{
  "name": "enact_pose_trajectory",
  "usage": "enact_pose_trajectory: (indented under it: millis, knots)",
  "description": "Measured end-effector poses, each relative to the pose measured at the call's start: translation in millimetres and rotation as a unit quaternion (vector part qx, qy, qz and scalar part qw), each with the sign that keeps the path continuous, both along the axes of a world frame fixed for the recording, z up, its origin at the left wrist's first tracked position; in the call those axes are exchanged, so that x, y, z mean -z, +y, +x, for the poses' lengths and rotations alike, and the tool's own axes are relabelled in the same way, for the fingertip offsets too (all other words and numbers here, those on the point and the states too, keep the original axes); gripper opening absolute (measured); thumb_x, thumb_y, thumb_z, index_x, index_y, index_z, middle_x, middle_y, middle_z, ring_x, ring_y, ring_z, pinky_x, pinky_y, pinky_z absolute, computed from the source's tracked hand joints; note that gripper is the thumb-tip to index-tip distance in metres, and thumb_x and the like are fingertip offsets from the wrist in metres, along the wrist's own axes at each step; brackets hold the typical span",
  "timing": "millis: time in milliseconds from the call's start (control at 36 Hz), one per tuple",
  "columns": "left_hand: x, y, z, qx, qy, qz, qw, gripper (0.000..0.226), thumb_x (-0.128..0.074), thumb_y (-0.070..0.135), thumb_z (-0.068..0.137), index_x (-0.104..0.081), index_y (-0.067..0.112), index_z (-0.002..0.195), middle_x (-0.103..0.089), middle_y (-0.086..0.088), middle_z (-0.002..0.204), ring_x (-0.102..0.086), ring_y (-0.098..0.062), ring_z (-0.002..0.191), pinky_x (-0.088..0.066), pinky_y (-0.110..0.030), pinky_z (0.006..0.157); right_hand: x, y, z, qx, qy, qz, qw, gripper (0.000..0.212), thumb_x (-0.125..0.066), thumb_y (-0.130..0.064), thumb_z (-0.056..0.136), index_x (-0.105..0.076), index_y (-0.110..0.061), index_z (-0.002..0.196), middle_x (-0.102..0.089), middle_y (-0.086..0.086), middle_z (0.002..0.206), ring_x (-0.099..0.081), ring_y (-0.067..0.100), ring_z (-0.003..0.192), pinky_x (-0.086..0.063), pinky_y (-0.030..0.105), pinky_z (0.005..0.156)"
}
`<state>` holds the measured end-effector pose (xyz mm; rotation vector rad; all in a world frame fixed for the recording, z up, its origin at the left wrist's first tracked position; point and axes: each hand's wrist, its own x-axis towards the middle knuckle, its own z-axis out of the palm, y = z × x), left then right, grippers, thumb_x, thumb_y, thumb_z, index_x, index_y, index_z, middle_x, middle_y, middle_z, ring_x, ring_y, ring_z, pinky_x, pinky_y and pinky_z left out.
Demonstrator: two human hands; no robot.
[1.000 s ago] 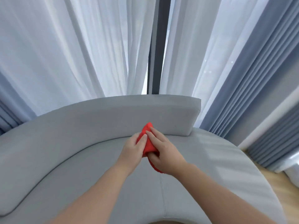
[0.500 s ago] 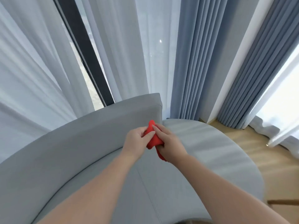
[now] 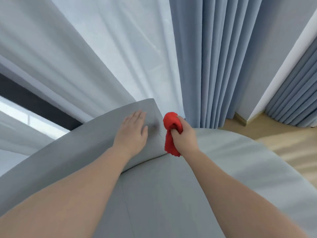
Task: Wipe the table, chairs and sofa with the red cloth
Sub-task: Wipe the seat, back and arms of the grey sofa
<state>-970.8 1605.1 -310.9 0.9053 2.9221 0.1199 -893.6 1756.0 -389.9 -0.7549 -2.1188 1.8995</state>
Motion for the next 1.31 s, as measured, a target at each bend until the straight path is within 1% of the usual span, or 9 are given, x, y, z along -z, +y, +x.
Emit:
enact_pose_trajectory:
  millis: [139,306,417,556,750,889,1028,1167,1306]
  knots:
    - [40,28,-60,0.018,0.023,-0.053,0.998,0.052,-0.027,0.027,0.101,-0.018,0.012,0.151,-0.009,-0.004,0.159,-0.004,-0.017,0.147,0.001,-0.029,0.118,33,0,-66,-0.003,0.051,-0.046,0.998,0.036,-0.046,-0.007,0.087,-0.062,-0.030,0.110,-0.065,-0.006,0.102,-0.058,0.009,0.092,-0.042,0.010,0.076]
    - [74,37,-92,0.050,0.050,-0.041,0.997,0.062,-0.017,0.034,0.092,-0.030,0.008,0.147,-0.025,-0.009,0.155,-0.020,-0.025,0.144,-0.014,-0.040,0.118,90,-23,-101,0.034,0.053,-0.151,0.987,0.031,-0.046,-0.011,0.088,-0.062,-0.032,0.104,-0.063,-0.013,0.089,-0.058,0.003,0.080,-0.045,0.015,0.070]
    - [79,35,-89,0.054,0.062,-0.018,0.996,0.060,-0.022,0.029,0.092,-0.032,0.006,0.146,-0.028,-0.012,0.153,-0.023,-0.026,0.143,-0.017,-0.043,0.117,137,-27,-108,0.027,-0.029,-0.180,0.983,0.037,-0.036,-0.016,0.078,-0.056,-0.040,0.098,-0.057,-0.005,0.073,-0.058,0.024,0.064,-0.052,0.036,0.061]
    - [85,34,-92,0.068,0.086,0.005,0.994,0.057,-0.024,0.025,0.093,-0.036,0.004,0.144,-0.031,-0.012,0.152,-0.026,-0.025,0.142,-0.019,-0.042,0.117,179,-24,-113,0.025,-0.091,-0.219,0.971,0.032,-0.033,-0.011,0.087,-0.056,-0.032,0.094,-0.047,0.001,0.063,-0.044,0.020,0.040,-0.039,0.024,0.042]
    - [92,31,-96,0.084,0.105,0.024,0.991,0.056,-0.026,0.024,0.093,-0.039,0.003,0.142,-0.034,-0.013,0.150,-0.029,-0.024,0.141,-0.019,-0.042,0.117,238,-18,-125,0.023,-0.182,-0.192,0.964,0.031,-0.040,-0.047,0.088,-0.060,-0.029,0.103,-0.056,-0.004,0.063,-0.058,0.023,0.061,-0.058,0.051,0.068]
    - [94,31,-98,0.089,0.120,0.035,0.988,0.055,-0.026,0.024,0.092,-0.041,0.003,0.141,-0.036,-0.013,0.149,-0.031,-0.025,0.140,-0.020,-0.042,0.116,222,-15,-128,0.082,-0.146,-0.296,0.940,0.033,-0.050,-0.056,0.093,-0.065,-0.027,0.092,-0.047,-0.003,0.047,-0.042,0.015,0.036,-0.040,0.024,0.037]
    - [96,32,-98,0.096,0.125,0.040,0.987,0.055,-0.026,0.024,0.092,-0.042,0.002,0.140,-0.038,-0.014,0.148,-0.033,-0.026,0.139,-0.019,-0.040,0.116,217,-22,-135,0.132,-0.123,-0.349,0.920,0.035,-0.054,-0.065,0.085,-0.069,-0.035,0.096,-0.065,-0.010,0.084,-0.060,0.009,0.066,-0.048,0.021,0.051]
    - [97,31,-99,0.094,0.133,0.040,0.986,0.055,-0.026,0.025,0.092,-0.043,0.003,0.140,-0.038,-0.013,0.148,-0.033,-0.024,0.139,-0.019,-0.038,0.117,203,-24,-143,0.139,-0.060,-0.314,0.937,0.026,-0.054,-0.050,0.089,-0.068,-0.036,0.106,-0.067,-0.020,0.106,-0.060,0.002,0.104,-0.047,0.033,0.100]
    - [96,31,-98,0.092,0.136,0.036,0.986,0.055,-0.027,0.024,0.092,-0.044,0.002,0.139,-0.039,-0.014,0.148,-0.034,-0.025,0.138,-0.020,-0.040,0.116,151,-24,-148,0.092,0.060,-0.280,0.954,0.023,-0.054,-0.034,0.085,-0.067,-0.038,0.103,-0.067,-0.017,0.109,-0.059,0.005,0.108,-0.046,0.040,0.101]
